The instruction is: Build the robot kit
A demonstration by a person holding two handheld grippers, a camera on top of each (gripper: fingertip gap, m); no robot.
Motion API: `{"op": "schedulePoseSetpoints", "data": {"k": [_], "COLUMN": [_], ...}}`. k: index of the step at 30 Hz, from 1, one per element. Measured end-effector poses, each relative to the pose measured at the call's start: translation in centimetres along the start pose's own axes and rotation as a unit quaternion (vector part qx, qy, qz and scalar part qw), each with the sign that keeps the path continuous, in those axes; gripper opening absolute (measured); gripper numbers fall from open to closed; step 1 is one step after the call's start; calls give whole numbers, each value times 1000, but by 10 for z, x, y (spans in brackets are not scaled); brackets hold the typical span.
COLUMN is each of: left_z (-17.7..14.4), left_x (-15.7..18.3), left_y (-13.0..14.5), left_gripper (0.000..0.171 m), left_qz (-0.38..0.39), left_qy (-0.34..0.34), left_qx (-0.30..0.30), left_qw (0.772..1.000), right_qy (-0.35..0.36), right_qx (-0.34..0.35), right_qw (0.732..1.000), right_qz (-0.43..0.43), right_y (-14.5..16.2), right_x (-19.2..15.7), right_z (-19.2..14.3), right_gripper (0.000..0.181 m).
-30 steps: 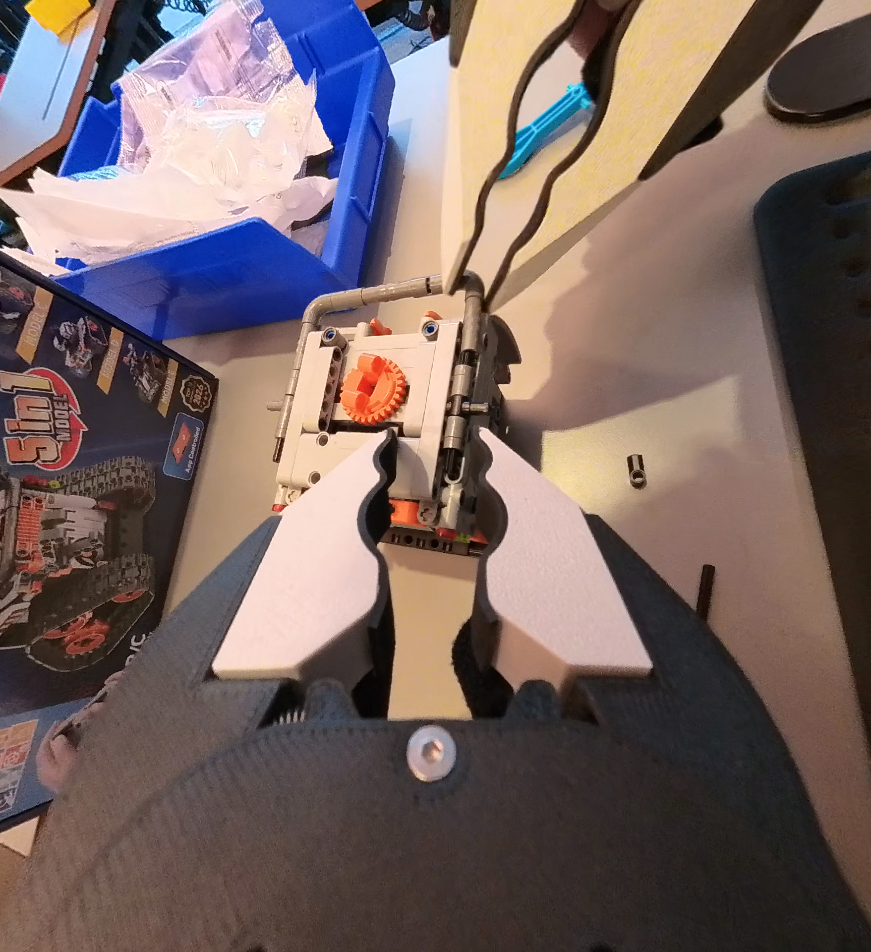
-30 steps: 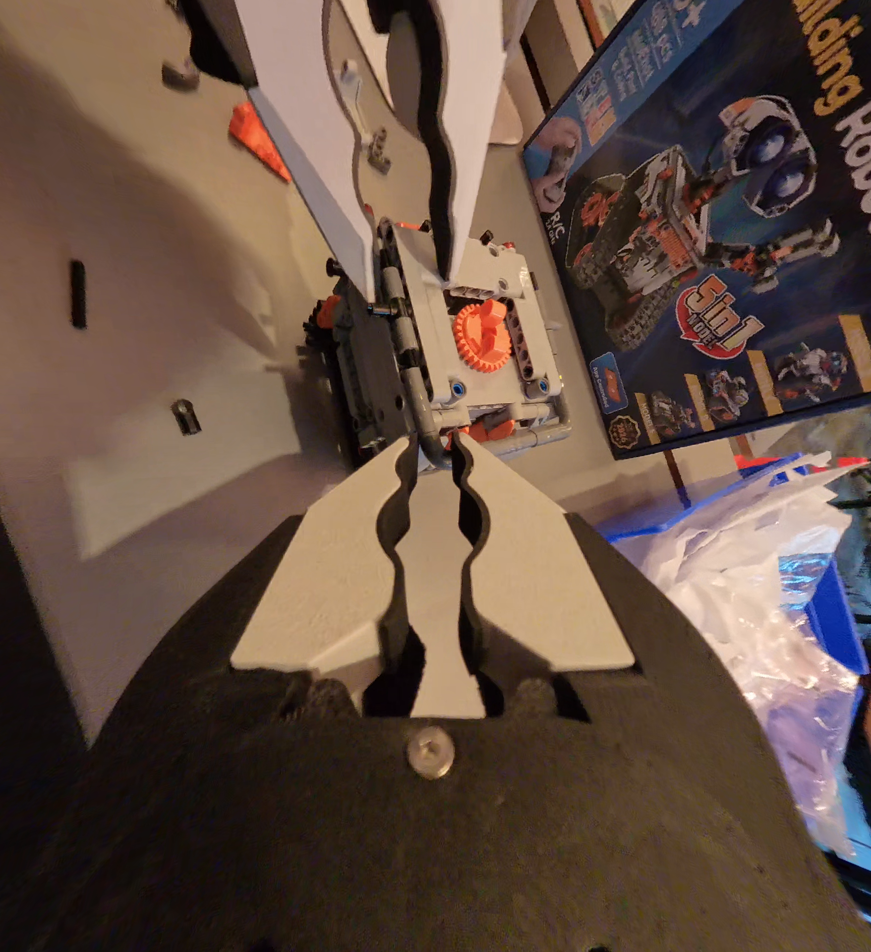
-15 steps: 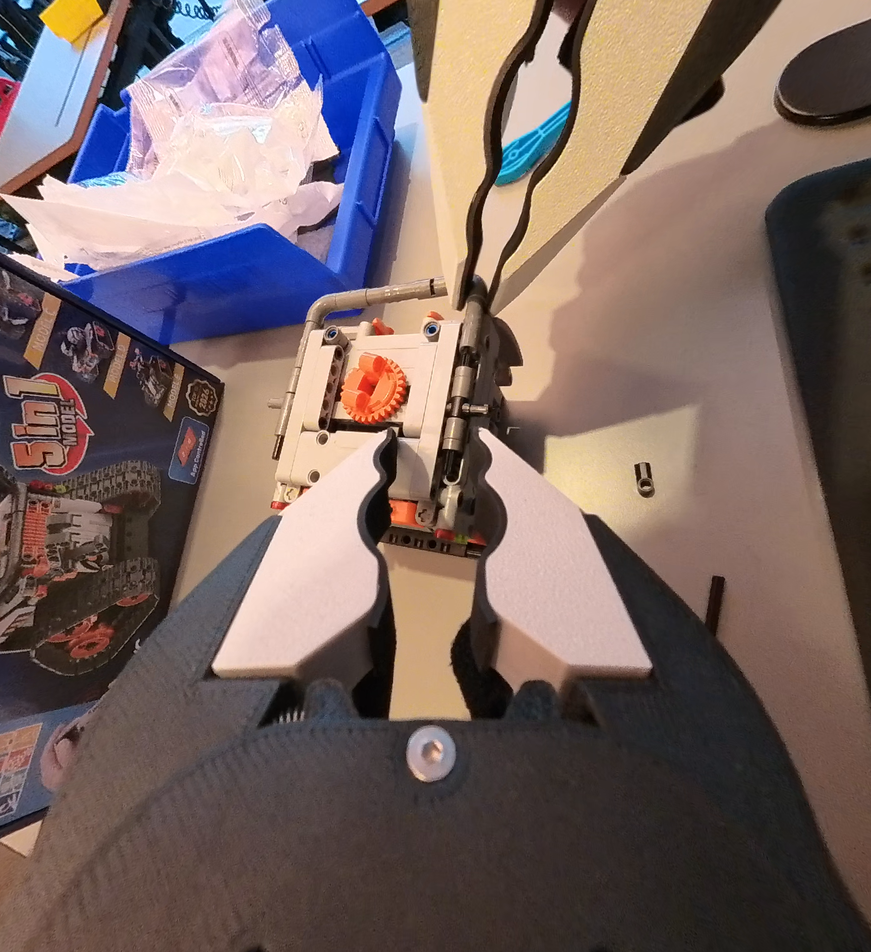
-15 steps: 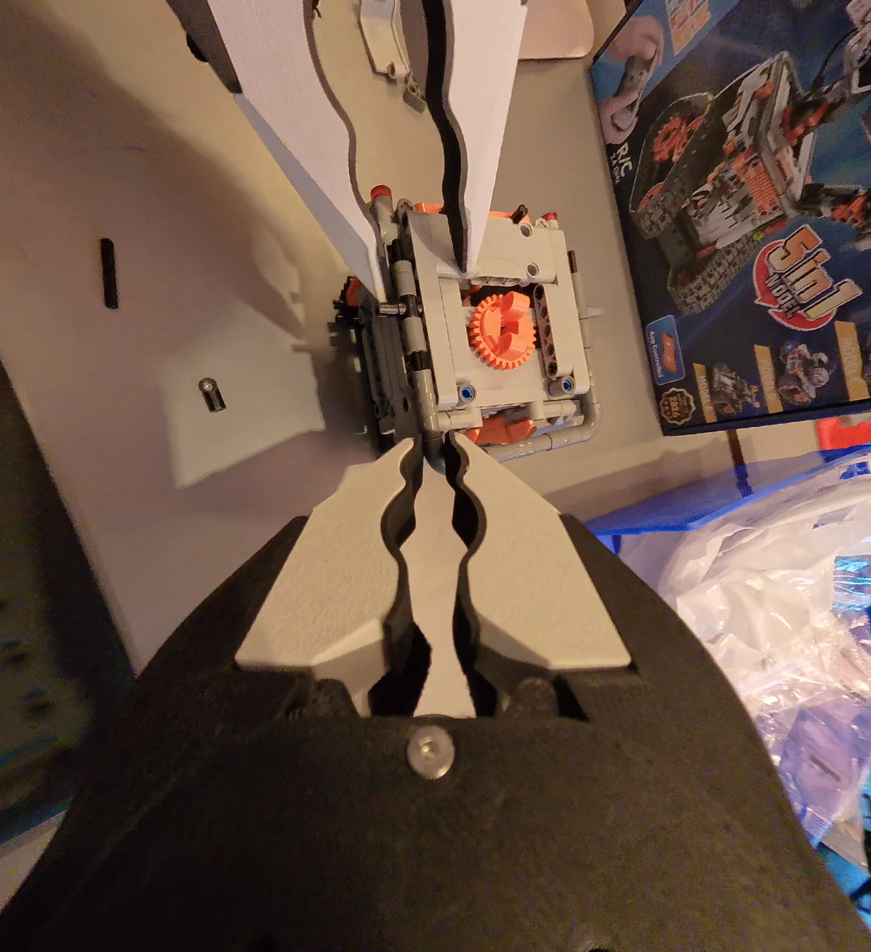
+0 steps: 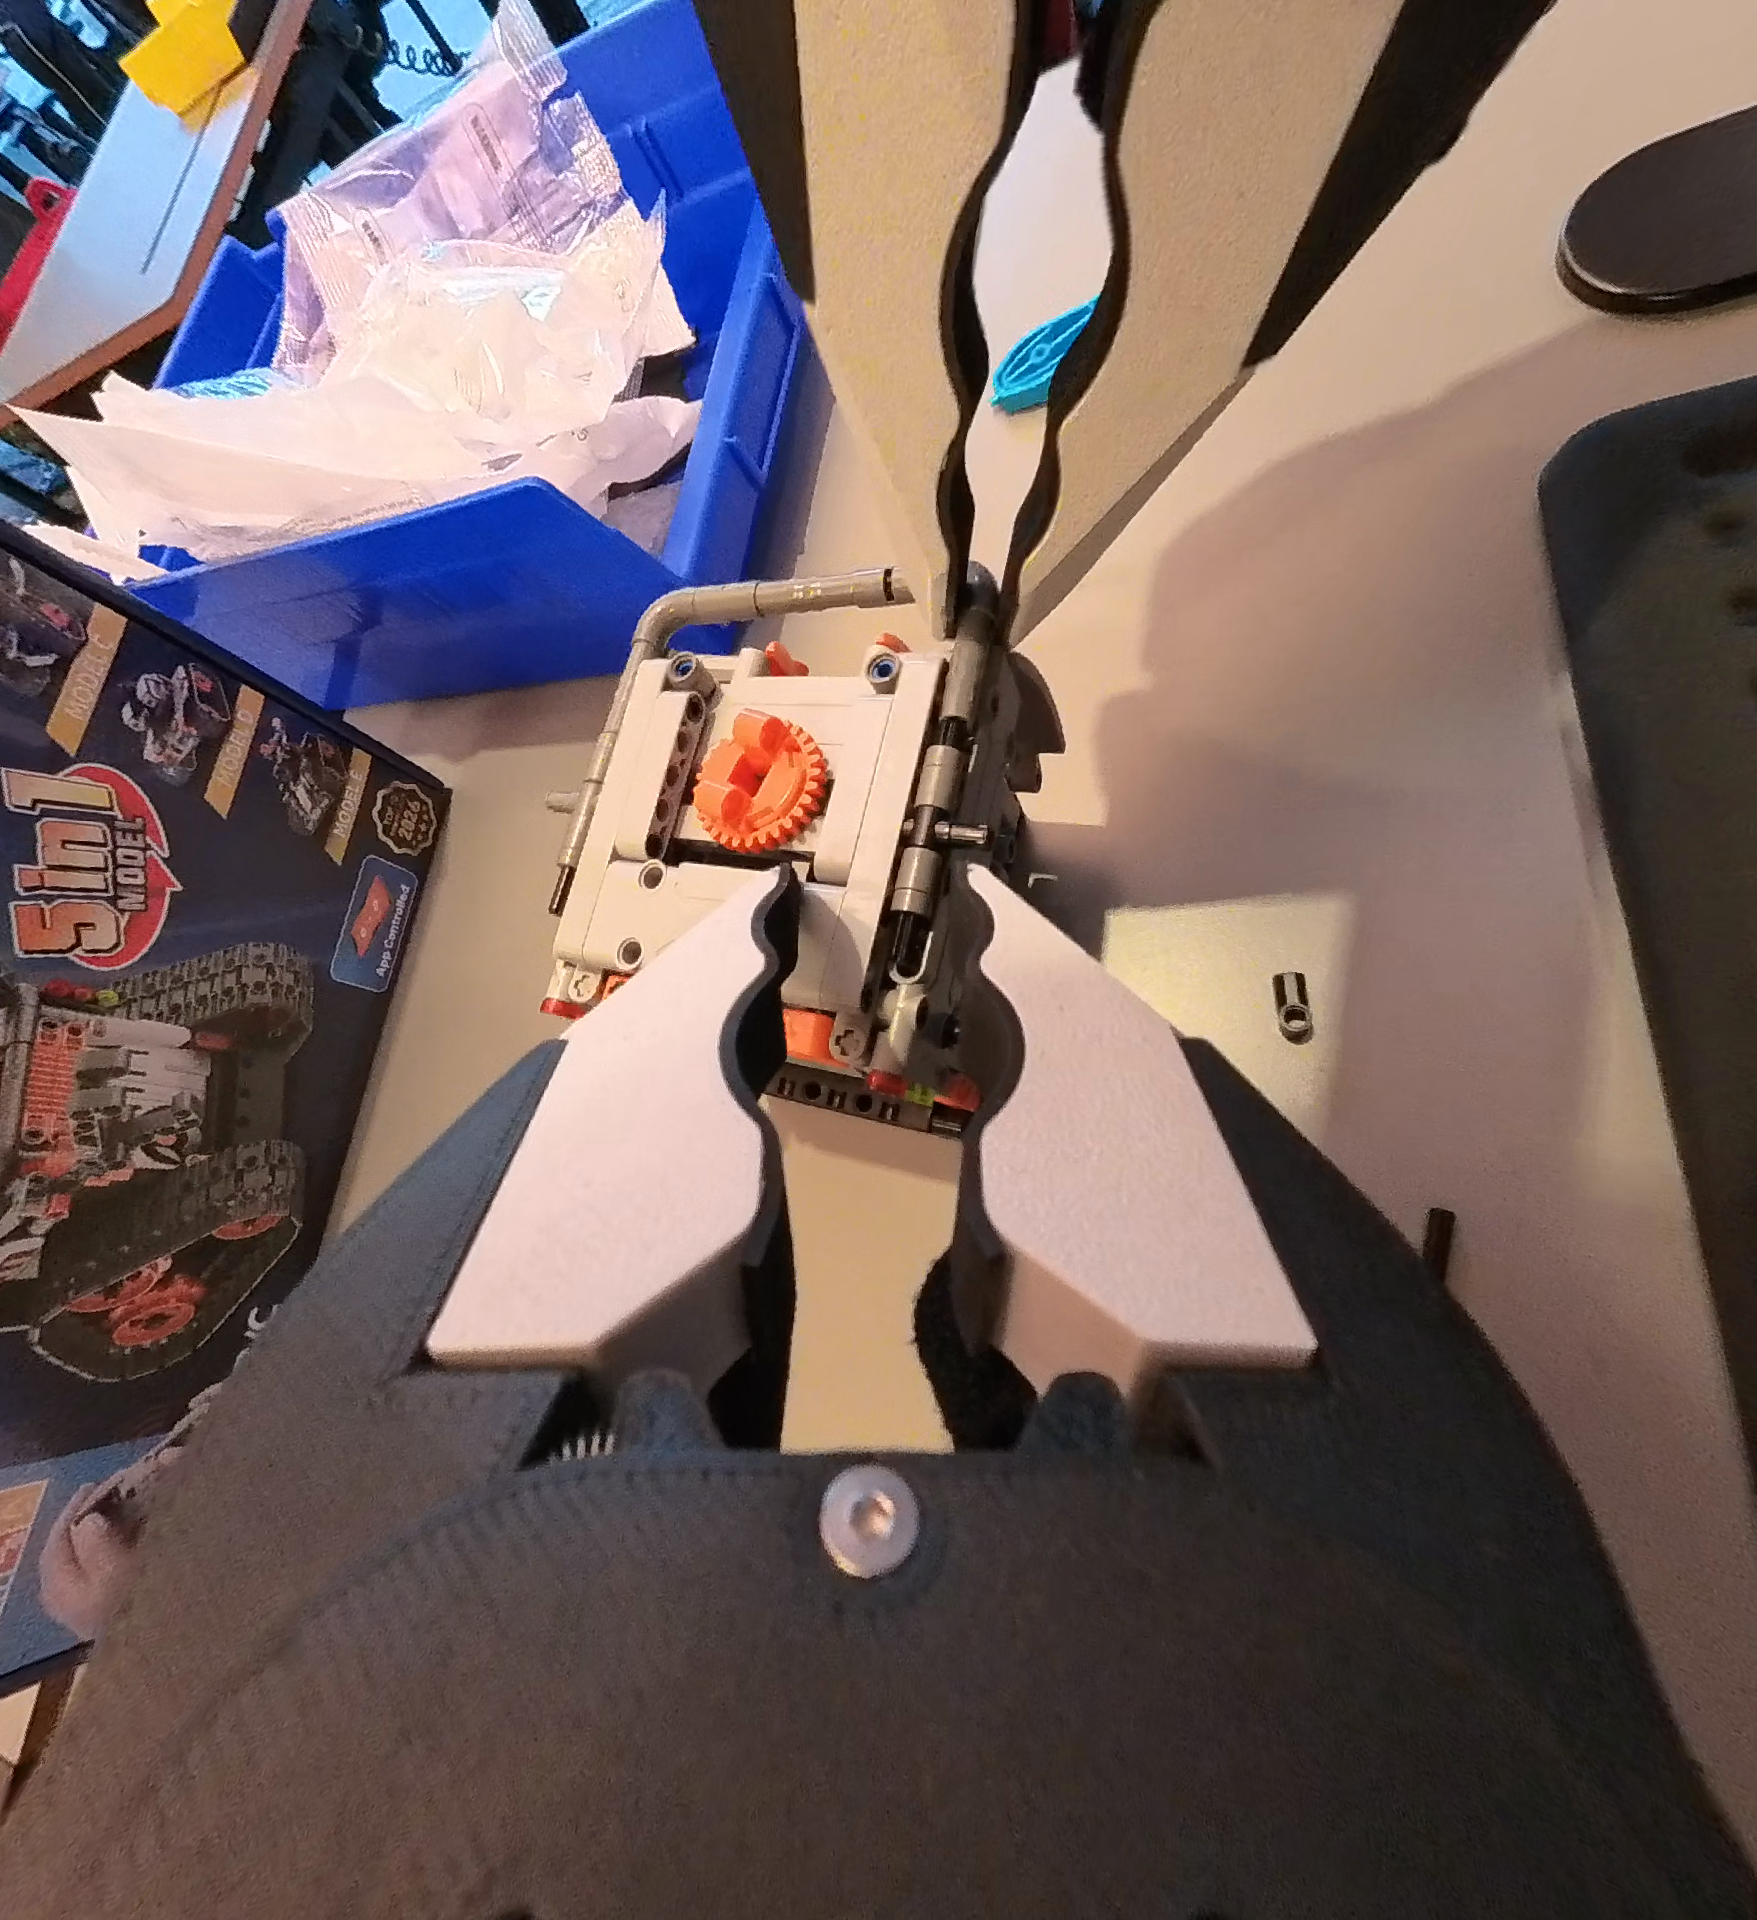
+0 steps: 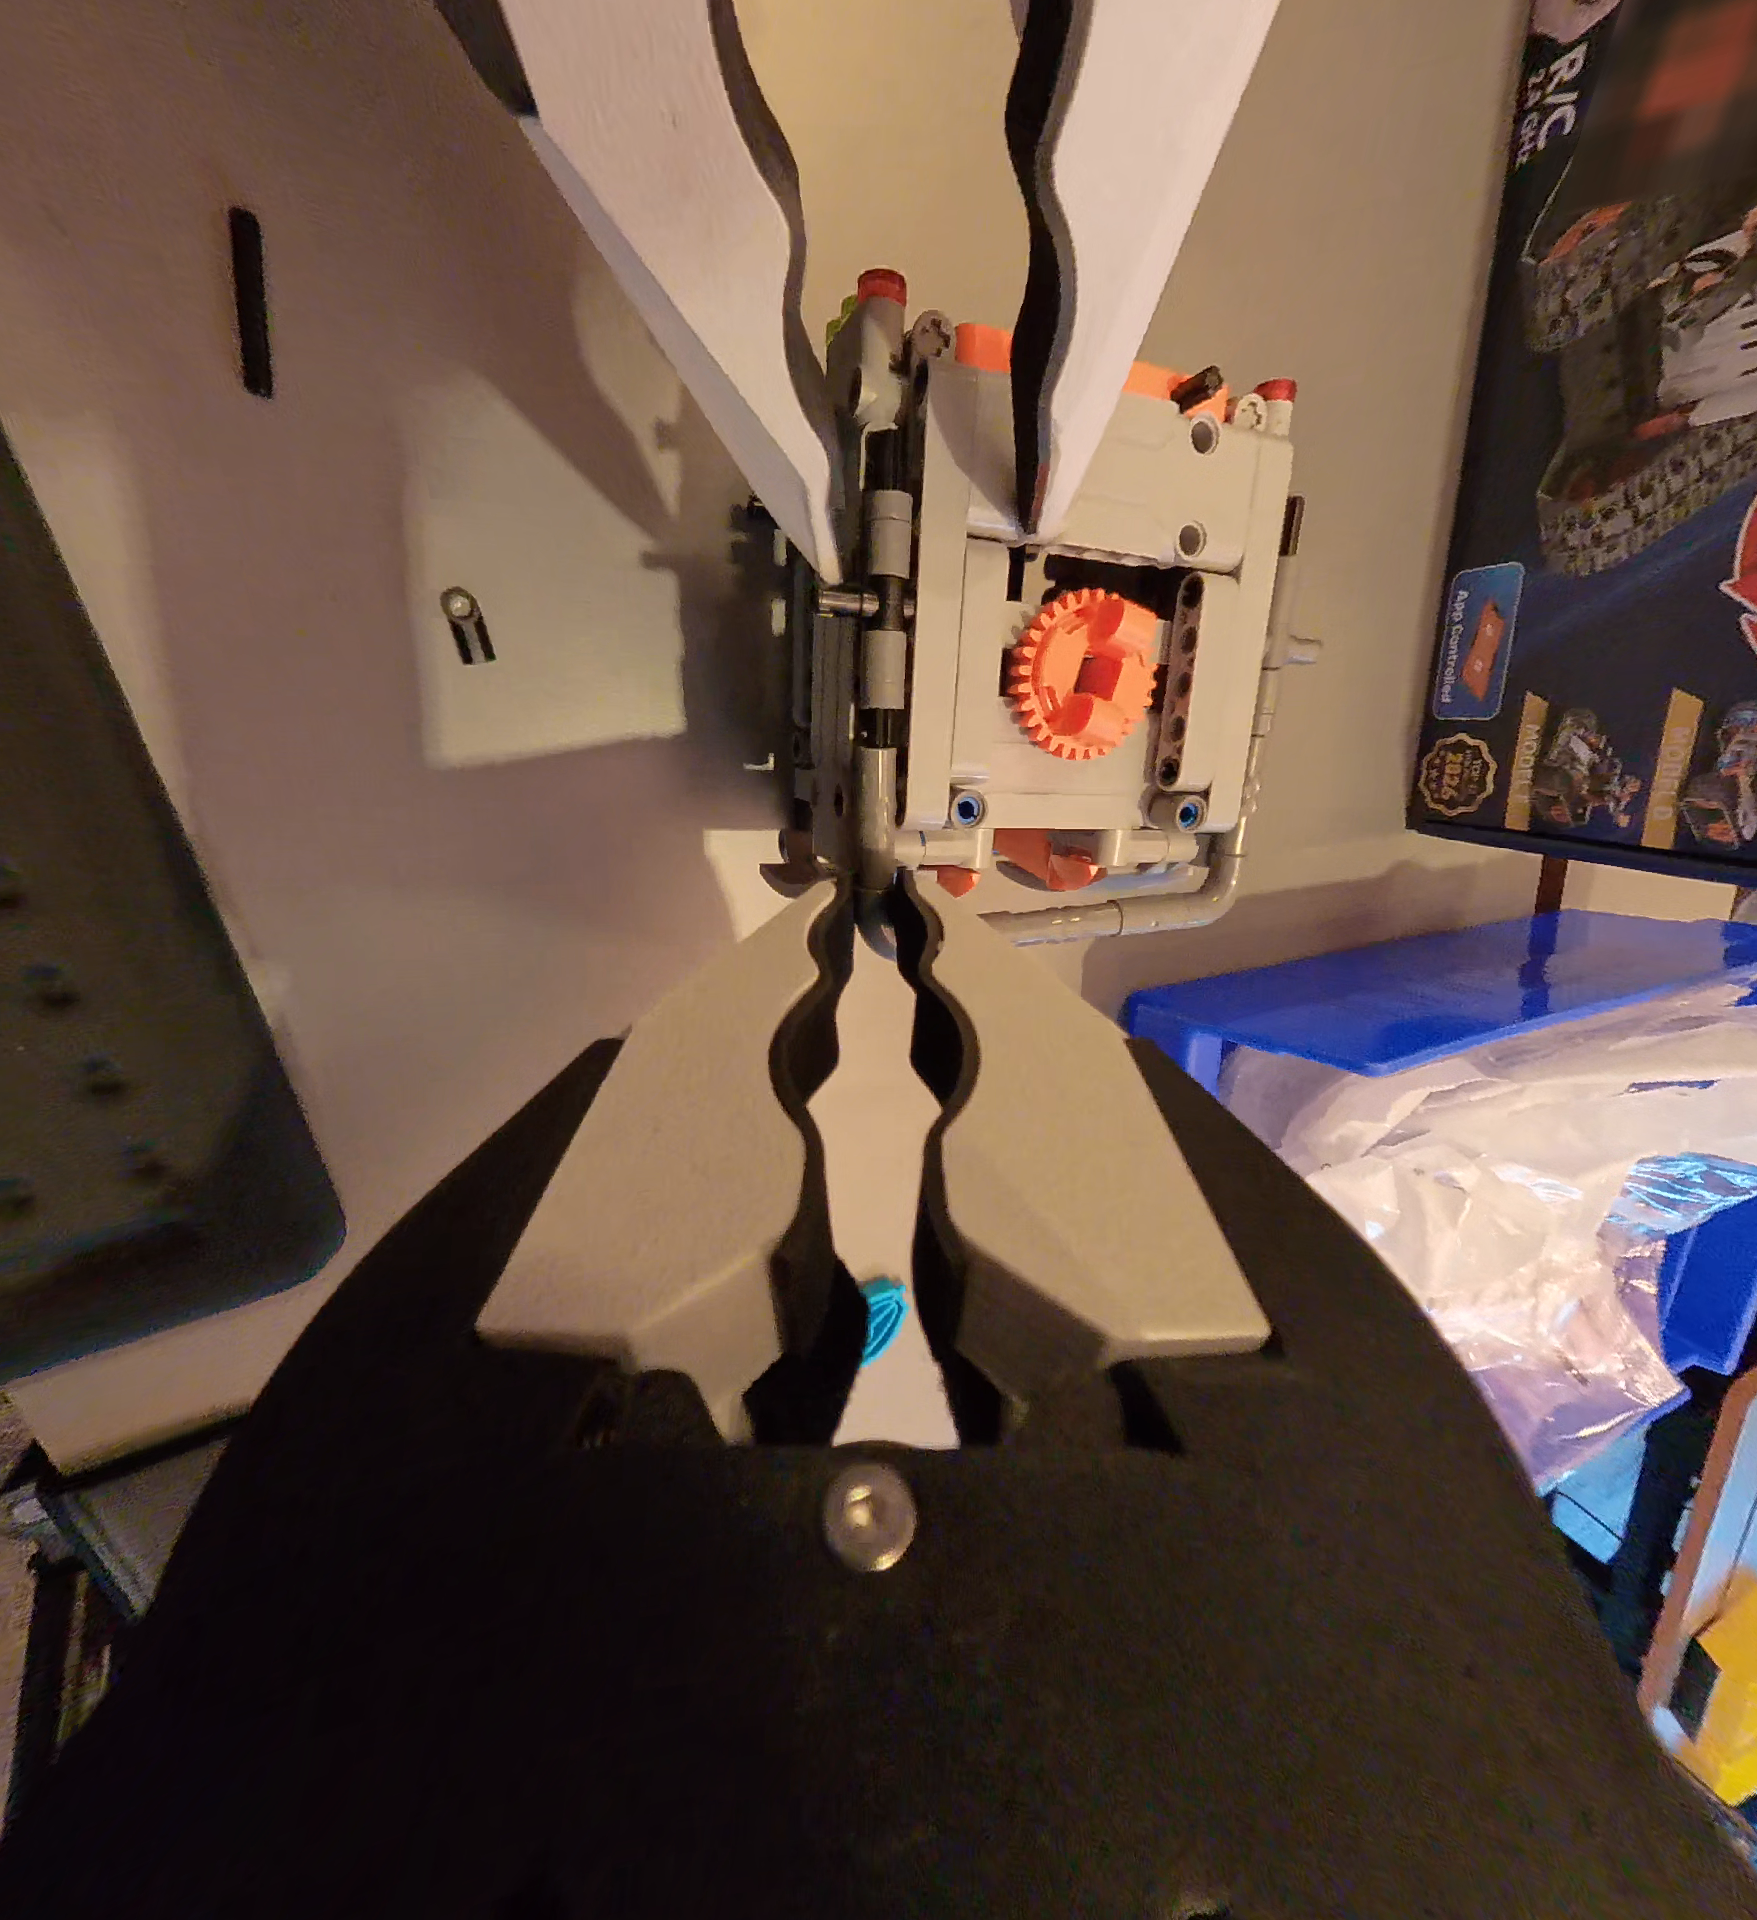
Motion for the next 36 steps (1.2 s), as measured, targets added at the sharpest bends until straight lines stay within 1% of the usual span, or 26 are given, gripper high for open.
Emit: {"op": "schedulePoseSetpoints", "data": {"k": [7,11,14,21,27,29,36], "left_z": [1,1,2,2,4,3,-2], "left_x": [-2,-1,-1,1,-1,0,-8], "left_y": [1,2,2,1,1,1,5], "left_gripper": [26,26,26,27,27,27,28], "left_qz": [-8,-5,-5,0,-4,1,-50], "left_qy": [-4,-6,-10,-20,-21,-23,2], "left_qx": [12,18,19,18,20,17,20], "left_qw": [1000,1000,1000,1000,1000,1000,999], "right_qy": [-15,-32,-42,-130,-178,-179,-158], "right_qx": [11,44,53,73,48,46,44], "right_qw": [999,996,994,980,970,969,969], "right_qz": [34,77,89,135,157,163,187], "right_y": [0,3,4,6,4,4,-5], "right_x": [3,5,6,10,13,13,13], "right_z": [1,1,1,2,4,4,4], "right_gripper": [4,4,4,4,4,4,5]}}
Point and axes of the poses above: each gripper's, where its closed fingertips meet, z out along the fingers, y out of its underside, x = y × z across the jaws, the point moved 5 cm from there along -z, back along the fingers, and after that the axes turned 10 degrees about -z, right-handed, at the moved point
